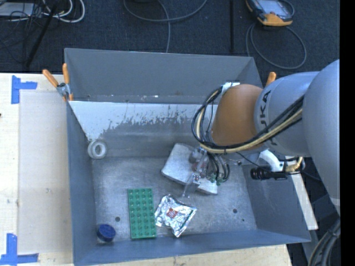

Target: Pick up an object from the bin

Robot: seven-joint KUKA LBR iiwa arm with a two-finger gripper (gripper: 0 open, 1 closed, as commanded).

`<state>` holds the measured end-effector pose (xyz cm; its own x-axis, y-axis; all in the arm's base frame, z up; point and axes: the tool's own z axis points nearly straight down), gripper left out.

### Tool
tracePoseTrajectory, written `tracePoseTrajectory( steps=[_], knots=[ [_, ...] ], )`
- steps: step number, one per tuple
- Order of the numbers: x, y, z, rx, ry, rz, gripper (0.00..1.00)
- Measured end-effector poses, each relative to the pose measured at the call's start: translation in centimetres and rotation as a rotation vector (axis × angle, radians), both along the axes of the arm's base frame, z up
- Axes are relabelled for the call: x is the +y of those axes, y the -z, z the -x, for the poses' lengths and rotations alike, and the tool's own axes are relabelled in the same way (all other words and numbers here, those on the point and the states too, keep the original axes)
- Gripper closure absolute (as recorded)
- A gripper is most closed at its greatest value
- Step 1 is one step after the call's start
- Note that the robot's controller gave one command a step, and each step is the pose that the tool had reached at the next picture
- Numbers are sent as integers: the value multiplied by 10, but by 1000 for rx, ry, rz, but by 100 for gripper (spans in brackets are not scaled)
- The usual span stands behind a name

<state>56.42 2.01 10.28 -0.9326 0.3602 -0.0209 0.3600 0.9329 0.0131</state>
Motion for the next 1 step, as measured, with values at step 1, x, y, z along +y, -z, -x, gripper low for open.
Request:
tracePoseTrajectory(
  steps=[1],
  knots=[
    [2,1,-1,-3,73,-3,0]
  ],
)
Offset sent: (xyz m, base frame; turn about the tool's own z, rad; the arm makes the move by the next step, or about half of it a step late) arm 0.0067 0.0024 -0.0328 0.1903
